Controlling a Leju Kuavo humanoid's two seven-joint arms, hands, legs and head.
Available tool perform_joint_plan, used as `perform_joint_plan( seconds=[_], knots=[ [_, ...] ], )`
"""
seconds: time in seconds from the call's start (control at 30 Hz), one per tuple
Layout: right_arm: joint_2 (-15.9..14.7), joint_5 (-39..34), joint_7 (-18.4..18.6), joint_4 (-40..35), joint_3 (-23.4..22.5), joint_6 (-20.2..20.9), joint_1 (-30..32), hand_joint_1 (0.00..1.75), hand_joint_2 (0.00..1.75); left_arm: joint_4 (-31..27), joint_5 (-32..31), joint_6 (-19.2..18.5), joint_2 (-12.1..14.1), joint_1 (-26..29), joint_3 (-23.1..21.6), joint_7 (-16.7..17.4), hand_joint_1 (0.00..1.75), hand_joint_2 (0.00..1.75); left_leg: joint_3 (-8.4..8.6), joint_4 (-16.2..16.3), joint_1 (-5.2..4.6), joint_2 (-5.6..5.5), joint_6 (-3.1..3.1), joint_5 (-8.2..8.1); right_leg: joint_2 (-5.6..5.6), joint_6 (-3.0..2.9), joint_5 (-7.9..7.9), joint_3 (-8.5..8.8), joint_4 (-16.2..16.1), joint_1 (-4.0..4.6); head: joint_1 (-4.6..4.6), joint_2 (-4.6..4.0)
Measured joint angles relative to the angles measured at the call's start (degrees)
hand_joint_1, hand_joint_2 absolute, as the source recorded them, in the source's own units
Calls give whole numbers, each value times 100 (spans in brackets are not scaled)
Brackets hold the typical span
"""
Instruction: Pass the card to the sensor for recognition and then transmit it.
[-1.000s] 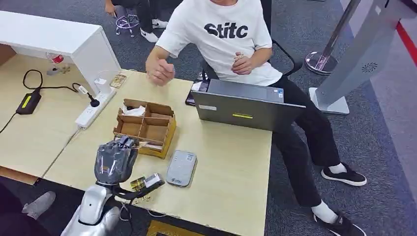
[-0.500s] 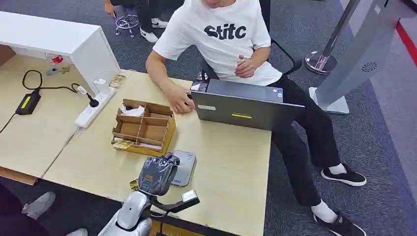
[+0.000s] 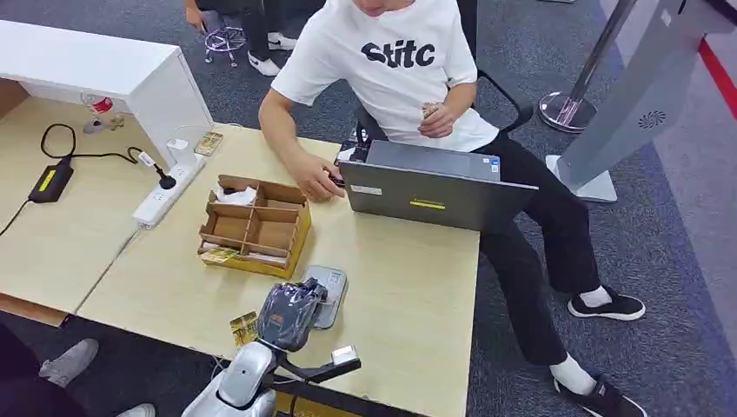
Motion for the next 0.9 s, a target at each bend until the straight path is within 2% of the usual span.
perform_joint_plan(
  seconds=[0.13, 0.23, 0.43, 0.63, 0.73, 0.9],
  knots=[
    [0, 0, 0, 0, 0, 0, 1, 0, 175, 2, 11, 199, 55, -15, 0, 31, 175, 175, -1, 0, 0, 0, 0, 0, 0, 0, 0, -1, 3, 0, 0, 0],
    [2, -2, -2, 0, 0, -9, 2, 0, 175, -240, 152, 308, 188, -16, 17, 41, 175, 175, -2, 0, 1, 0, 0, 0, 0, -1, 0, -3, 3, 1, 0, 0],
    [7, -11, -33, 0, 0, -22, 3, 0, 175, -1218, 1102, 306, 566, -38, 378, -280, 175, 175, -2, -1, 5, 0, -1, 1, 0, -1, -1, -4, 8, 2, 0, 0],
    [9, -15, -59, 2, 0, -22, 5, 0, 175, -1699, 1865, 153, 843, 7, 831, -634, 175, 175, -3, -1, 5, 1, -5, 3, 1, -2, 0, -4, 10, 2, 0, 0],
    [9, -11, -61, 2, 0, -22, 5, 0, 175, -1819, 1967, 149, 957, 37, 1080, -743, 175, 175, -3, -1, 4, 1, -5, 3, 1, -1, 0, -4, 10, 2, 0, 0],
    [9, 7, -70, 2, 0, -22, 6, 0, 175, -1989, 1764, 159, 1110, 121, 1366, -769, 175, 175, -3, -1, 4, 1, -5, 3, 1, -2, 0, -4, 10, 2, -2, 0]
  ],
)
